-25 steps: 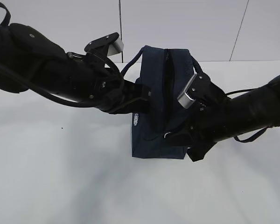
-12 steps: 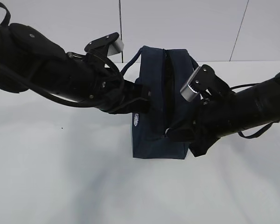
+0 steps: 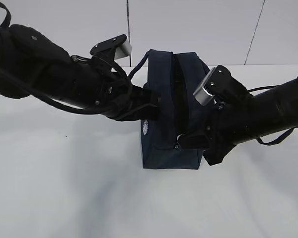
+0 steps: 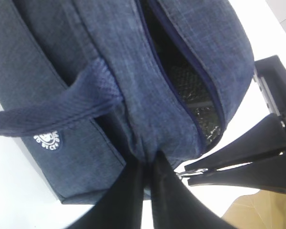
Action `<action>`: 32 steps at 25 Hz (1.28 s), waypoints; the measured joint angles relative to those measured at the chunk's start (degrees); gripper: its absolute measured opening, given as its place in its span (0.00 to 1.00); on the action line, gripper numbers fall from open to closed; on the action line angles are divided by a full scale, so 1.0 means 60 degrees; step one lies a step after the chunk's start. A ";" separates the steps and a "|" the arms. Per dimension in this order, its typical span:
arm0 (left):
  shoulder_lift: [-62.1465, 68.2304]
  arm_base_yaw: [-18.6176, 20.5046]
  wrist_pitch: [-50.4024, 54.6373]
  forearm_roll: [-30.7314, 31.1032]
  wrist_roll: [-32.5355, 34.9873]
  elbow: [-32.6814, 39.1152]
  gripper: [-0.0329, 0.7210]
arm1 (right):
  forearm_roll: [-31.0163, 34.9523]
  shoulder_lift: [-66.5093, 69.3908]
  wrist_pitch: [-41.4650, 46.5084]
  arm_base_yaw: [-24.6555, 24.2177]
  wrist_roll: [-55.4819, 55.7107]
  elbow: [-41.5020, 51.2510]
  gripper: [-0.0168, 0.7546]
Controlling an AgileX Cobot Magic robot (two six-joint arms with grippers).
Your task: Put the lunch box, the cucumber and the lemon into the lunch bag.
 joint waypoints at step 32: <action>0.0000 0.0000 -0.0006 0.0209 0.0000 0.0000 0.04 | 0.0807 -0.0161 -0.0185 0.0000 0.2784 -0.0130 0.03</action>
